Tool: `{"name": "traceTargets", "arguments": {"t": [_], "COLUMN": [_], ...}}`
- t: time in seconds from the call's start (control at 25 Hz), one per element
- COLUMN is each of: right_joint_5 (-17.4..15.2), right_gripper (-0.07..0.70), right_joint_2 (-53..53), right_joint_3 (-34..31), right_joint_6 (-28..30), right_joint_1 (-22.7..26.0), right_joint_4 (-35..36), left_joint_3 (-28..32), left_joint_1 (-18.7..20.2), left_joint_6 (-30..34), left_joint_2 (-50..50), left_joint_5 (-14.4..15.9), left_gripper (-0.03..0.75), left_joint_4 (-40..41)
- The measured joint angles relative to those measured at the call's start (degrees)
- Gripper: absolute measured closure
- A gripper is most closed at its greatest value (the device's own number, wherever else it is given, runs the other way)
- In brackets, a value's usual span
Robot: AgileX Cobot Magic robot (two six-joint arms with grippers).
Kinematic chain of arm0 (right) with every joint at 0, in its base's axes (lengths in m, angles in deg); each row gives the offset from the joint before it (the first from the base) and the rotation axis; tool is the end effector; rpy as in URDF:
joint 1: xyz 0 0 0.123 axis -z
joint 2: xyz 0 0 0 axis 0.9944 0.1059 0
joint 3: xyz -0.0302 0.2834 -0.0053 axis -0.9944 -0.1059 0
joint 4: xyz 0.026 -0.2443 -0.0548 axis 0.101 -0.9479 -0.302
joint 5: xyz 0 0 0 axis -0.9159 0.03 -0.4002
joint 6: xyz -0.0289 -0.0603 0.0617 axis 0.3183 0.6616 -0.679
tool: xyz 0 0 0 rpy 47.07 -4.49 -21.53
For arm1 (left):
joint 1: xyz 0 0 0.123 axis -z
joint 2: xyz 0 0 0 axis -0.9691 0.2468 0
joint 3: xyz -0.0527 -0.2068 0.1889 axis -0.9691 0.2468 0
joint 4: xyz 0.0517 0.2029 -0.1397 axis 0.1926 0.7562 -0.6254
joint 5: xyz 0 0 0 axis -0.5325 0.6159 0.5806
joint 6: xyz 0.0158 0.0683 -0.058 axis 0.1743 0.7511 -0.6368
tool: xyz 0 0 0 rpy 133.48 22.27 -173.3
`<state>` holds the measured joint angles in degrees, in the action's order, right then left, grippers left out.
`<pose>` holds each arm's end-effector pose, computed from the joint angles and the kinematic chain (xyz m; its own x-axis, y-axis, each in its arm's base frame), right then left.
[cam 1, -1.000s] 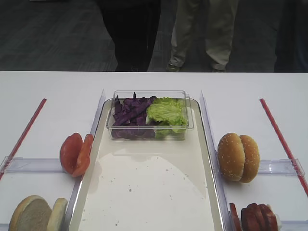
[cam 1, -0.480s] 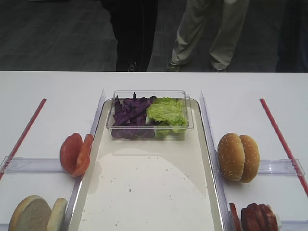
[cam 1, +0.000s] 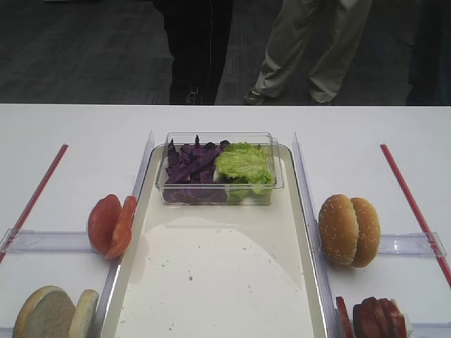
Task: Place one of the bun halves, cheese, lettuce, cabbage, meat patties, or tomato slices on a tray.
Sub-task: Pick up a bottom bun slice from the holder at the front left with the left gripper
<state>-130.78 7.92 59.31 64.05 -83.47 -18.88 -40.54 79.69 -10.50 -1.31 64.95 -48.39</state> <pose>-0.0083 0.0085 0.2697 -0.4988 0.0331 -0.8661 -0.0582 0.9957 0.0716 0.0724 -0.0055 0.2614 -0.8880 0.0808 -0.4528 0.0884 0.9961 0.0043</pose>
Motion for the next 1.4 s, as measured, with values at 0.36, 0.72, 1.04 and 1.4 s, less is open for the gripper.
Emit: {"name": "traceTargets", "arguments": {"t": [0.36, 0.72, 1.04, 1.4], "right_joint_5": [0.0, 0.0, 0.0, 0.0], "right_gripper": [0.169, 0.169, 0.169, 0.169], "right_joint_2": [0.0, 0.0, 0.0, 0.0], "right_joint_3": [0.0, 0.0, 0.0, 0.0], "right_joint_6": [0.0, 0.0, 0.0, 0.0], "right_joint_1": [0.0, 0.0, 0.0, 0.0], "right_joint_4": [0.0, 0.0, 0.0, 0.0], "left_joint_3": [-4.3, -13.2, -19.1, -21.1], "left_joint_1": [0.0, 0.0, 0.0, 0.0], "left_joint_6": [-1.2, -1.6, -1.7, -1.7], "left_joint_2": [15.1, 28.6, 38.9, 42.5], "left_joint_5": [-0.7, -0.3, 3.1, 3.3], "left_gripper": [0.195, 0.195, 0.195, 0.195], "left_joint_4": [-1.3, -1.8, -3.1, -5.0]}}
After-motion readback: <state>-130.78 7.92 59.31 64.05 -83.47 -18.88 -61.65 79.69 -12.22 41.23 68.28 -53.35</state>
